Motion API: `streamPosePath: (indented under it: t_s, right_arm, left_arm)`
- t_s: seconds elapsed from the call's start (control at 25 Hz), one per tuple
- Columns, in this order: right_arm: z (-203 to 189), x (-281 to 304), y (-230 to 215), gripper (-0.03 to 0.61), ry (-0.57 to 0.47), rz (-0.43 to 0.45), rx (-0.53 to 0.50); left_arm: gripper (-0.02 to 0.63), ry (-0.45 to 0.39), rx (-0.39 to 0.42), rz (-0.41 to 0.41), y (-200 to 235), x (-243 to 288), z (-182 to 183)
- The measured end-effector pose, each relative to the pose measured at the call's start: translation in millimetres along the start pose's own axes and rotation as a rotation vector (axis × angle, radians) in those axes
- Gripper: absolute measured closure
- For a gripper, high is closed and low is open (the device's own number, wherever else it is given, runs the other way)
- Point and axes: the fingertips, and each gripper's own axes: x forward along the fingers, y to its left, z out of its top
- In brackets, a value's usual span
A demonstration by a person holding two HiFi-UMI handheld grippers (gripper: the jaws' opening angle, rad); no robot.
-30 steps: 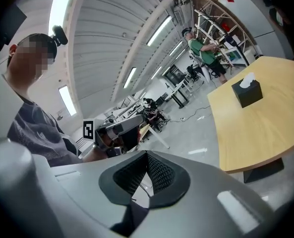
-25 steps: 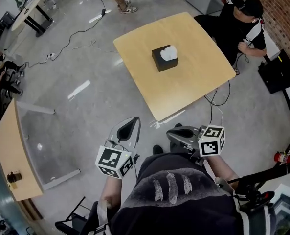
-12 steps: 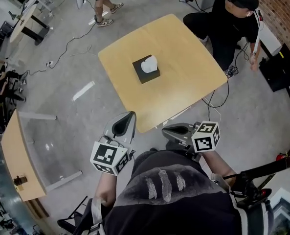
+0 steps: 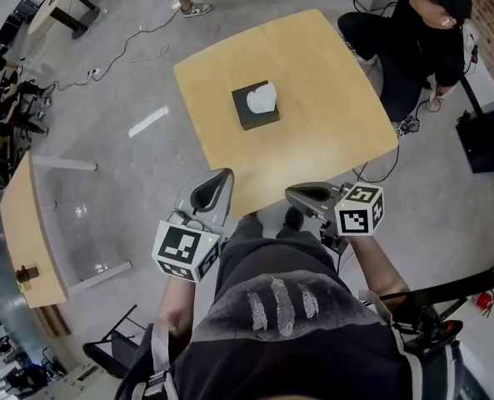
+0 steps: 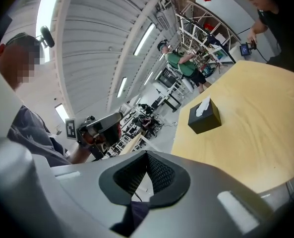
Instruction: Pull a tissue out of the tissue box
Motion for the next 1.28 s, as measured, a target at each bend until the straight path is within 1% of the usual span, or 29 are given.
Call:
streamPosePath:
  t_s: [0.12,0.24,0.36,0.48,0.64,0.84,0.96,1.12,1.16,1.2,1.24,1.28]
  right_arm:
    - [12.8,6.7,-7.3,0.58,-0.014,-0.019,0.003]
    - [18.6,15.0,-12.7,0.58,-0.013,-0.052,0.012]
    - [24.0,18.5,-23.2,0.579,0.001,-0.1,0.014]
    - [29.0,32.8,-32.4,0.58,0.009,-0.117,0.038]
    - [41.3,51.4,-50.1,0.578,0.05,-0.161,0.037]
    - [58.6,64.2,-75.4,0.579,0.074,-0.211,0.06]
    - [69.3,69.5,-97.6,0.578,0.087,-0.269,0.047]
    - [84.6,69.9,-137.3,0.577,0.07,-0.395,0.038]
    - [88.4,70.7,-146.2,0.563,0.062,-0.418,0.041]
    - [91.9,72.2,-153.8,0.503,0.055,-0.434,0.045]
    - [95.2,73.7,-160.5,0.479,0.051,-0.446,0.049]
    - [98.3,75.1,-166.7,0.477,0.047,-0.457,0.051]
  left_arm:
    - [0.614,-0.013,0.025,-0.002,10.4,8.0,3.7]
    - [0.614,-0.027,0.042,-0.025,22.2,16.0,3.7]
    - [0.614,-0.048,0.024,-0.056,32.7,29.2,5.2]
    - [0.614,-0.062,0.011,-0.072,52.7,37.4,7.6]
    - [0.614,-0.07,-0.024,-0.082,83.1,45.8,4.6]
    - [0.614,-0.074,-0.073,-0.079,109.6,52.5,-1.7]
    - [0.614,-0.069,-0.098,-0.075,123.0,55.4,-6.6]
    - [0.614,-0.053,-0.116,-0.077,133.3,57.7,-14.0]
    - [0.614,-0.049,-0.119,-0.077,135.7,57.9,-15.8]
    - [0.614,-0.046,-0.121,-0.078,137.8,57.9,-17.1]
    - [0.614,-0.043,-0.123,-0.078,139.7,57.7,-18.1]
    - [0.614,-0.039,-0.123,-0.078,141.3,57.5,-19.0]
